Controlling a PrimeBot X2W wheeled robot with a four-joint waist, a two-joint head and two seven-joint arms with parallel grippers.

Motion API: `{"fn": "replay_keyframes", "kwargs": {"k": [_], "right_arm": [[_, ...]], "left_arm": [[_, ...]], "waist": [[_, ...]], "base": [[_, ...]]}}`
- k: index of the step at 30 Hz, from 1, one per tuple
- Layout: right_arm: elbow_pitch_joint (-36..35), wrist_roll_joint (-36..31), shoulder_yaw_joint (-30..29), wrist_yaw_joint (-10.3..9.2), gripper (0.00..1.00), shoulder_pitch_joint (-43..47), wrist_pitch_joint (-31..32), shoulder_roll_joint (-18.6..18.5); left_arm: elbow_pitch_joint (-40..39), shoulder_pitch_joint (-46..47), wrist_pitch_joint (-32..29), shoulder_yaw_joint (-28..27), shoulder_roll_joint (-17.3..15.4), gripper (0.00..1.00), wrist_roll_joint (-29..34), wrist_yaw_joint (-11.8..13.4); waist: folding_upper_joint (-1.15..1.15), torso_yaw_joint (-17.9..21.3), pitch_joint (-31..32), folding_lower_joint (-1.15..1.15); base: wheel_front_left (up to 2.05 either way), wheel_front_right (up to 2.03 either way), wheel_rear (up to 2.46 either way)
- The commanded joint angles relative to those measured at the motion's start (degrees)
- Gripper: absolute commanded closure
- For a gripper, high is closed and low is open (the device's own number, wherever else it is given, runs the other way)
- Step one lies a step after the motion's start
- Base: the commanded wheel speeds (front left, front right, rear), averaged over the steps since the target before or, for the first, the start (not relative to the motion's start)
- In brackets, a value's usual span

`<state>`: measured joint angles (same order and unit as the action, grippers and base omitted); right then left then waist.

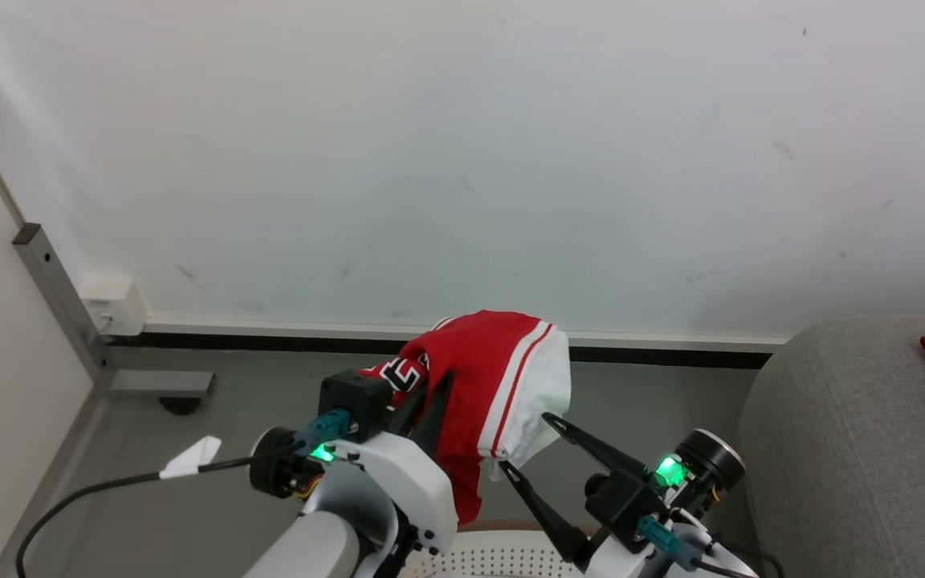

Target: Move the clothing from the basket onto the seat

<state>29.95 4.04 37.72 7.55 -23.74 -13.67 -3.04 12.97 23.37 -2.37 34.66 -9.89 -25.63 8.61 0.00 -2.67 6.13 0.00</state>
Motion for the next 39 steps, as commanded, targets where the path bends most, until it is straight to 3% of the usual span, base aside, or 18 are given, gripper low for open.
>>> {"fn": "replay_keyframes", "kwargs": {"k": [1, 13, 14, 15, 24, 25, 27, 28, 29, 39], "right_arm": [[1.17, -0.05, 0.65, -0.13, 0.0, -1.44, -0.33, 0.14], [6.13, -2.96, 5.36, -0.13, 0.0, -8.62, -1.22, 0.25], [6.32, -2.5, 5.56, -0.13, 0.56, -8.87, -1.26, 0.26], [6.58, -1.73, 5.82, -0.13, 1.0, -8.97, -1.28, 0.26], [8.61, 3.0, 6.84, -0.13, 1.0, -9.31, -1.28, 0.23], [8.73, 3.16, 6.64, -0.13, 1.0, -9.41, -1.31, 0.23], [8.89, 3.54, 6.15, -0.13, 1.0, -9.51, -1.38, 0.23], [8.9, 3.65, 5.84, -0.13, 1.0, -9.63, -1.41, 0.23], [8.81, 3.79, 5.49, -0.13, 1.0, -9.75, -1.41, 0.22], [7.21, 3.7, 3.04, -0.13, 1.0, -9.85, -1.51, 0.25]], "left_arm": [[-0.13, 0.73, 0.0, 0.19, 0.15, 1.0, 0.78, -0.21], [-0.73, 1.54, -1.46, 2.76, 1.43, 1.0, 0.2, -1.27], [-0.69, 1.62, -1.44, 2.87, 1.5, 1.0, 0.14, -1.35], [-0.61, 1.69, -1.46, 2.97, 1.55, 1.0, 0.07, -1.42], [-0.5, 1.69, -0.91, 2.62, 0.87, 1.0, -0.15, -0.52], [-0.47, 1.72, -0.77, 2.56, 0.8, 0.95, -0.03, -0.52], [-0.45, 1.74, -0.54, 2.52, 0.69, 0.64, 0.11, -0.22], [-0.51, 1.76, -0.41, 2.53, 0.65, 0.27, 0.27, -0.06], [-0.57, 1.75, -0.17, 2.54, 0.6, 0.0, 0.42, 0.05], [-0.07, 1.9, 0.43, 2.72, 0.6, 0.0, 0.5, 0.74]], "waist": [[0.0, -0.24, -0.1, 0.0], [0.0, -1.34, -0.7, 0.0], [0.0, -1.42, -0.7, 0.0], [0.0, -1.48, -0.68, 0.0], [0.0, -1.2, -0.64, 0.0], [0.0, -1.11, -0.65, 0.0], [0.0, -0.96, -0.68, 0.0], [0.0, -0.89, -0.69, 0.0], [0.0, -0.84, -0.7, 0.0], [0.0, -0.8, -0.6, 0.0]], "base": [[0.0, 0.0, 0.0], [0.0, 0.0, 0.0], [0.0, 0.0, 0.0], [0.0, 0.0, 0.0], [0.0, 0.0, 0.0], [0.0, 0.0, 0.0], [0.0, 0.0, 0.0], [0.0, 0.0, 0.0], [0.0, 0.0, 0.0], [0.0, 0.0, 0.0]]}}
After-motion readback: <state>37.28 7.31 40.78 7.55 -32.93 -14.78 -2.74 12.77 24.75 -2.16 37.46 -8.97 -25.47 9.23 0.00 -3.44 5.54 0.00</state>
